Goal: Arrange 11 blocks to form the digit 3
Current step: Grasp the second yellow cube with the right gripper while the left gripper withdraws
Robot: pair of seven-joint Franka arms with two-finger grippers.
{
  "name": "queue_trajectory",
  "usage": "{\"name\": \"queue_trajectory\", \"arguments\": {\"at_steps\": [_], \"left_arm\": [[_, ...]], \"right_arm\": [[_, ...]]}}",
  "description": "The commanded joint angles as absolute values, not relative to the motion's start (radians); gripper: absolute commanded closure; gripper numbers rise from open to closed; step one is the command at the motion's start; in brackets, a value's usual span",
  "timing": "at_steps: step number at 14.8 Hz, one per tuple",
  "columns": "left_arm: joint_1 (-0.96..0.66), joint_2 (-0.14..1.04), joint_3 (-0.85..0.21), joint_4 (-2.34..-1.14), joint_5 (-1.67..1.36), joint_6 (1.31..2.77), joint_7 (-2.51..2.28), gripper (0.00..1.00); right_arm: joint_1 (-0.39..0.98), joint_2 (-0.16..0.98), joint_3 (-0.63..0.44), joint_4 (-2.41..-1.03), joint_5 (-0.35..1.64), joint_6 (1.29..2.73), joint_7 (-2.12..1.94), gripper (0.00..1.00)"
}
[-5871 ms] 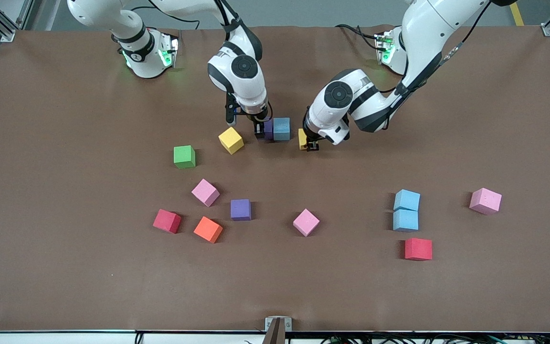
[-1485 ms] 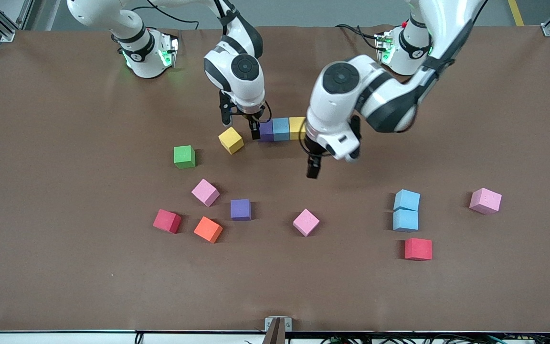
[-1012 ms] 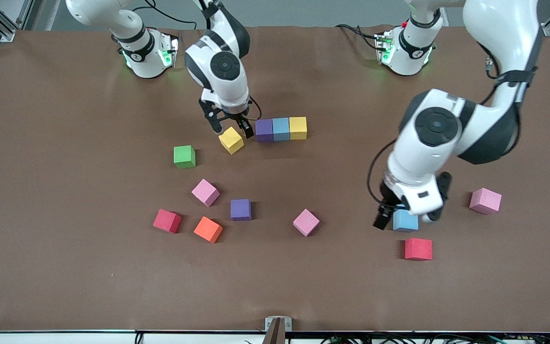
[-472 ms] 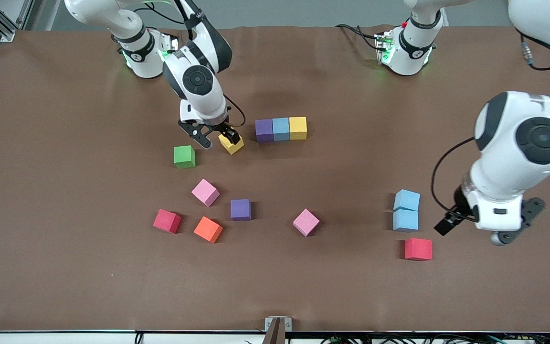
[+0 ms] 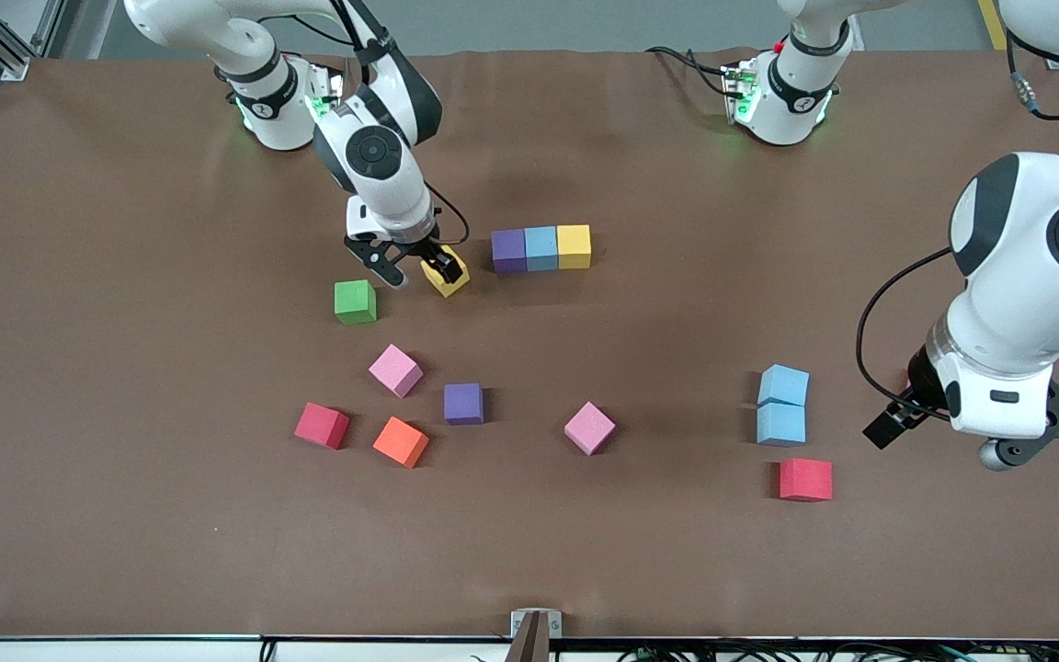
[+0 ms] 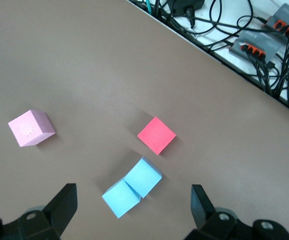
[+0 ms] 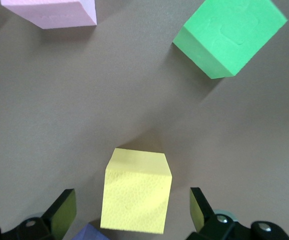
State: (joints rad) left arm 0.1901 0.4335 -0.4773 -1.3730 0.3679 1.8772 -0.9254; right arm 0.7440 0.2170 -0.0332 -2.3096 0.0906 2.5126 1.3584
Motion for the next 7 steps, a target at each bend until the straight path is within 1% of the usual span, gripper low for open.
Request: {"name": "queue_trajectory", "arguments": {"at_steps": [1, 6, 7], "left_arm": [[0.187, 0.419, -0.485, -1.371, 0.379, 1.847, -0.914, 0.00], [0.189, 0.417, -0.486, -1.371, 0.379, 1.847, -0.913, 0.00], [0.189, 0.417, -0.486, -1.371, 0.379, 1.847, -0.913, 0.00]], "right_arm": [[0.747, 0.258, -0.023, -2.330, 0.095, 2.577, 1.370, 0.00], [0.762, 0.299, -0.023, -2.330, 0.095, 2.595, 1.410, 0.00], [0.762, 0.305, -0.021, -2.330, 0.095, 2.608, 1.411, 0.03]]}}
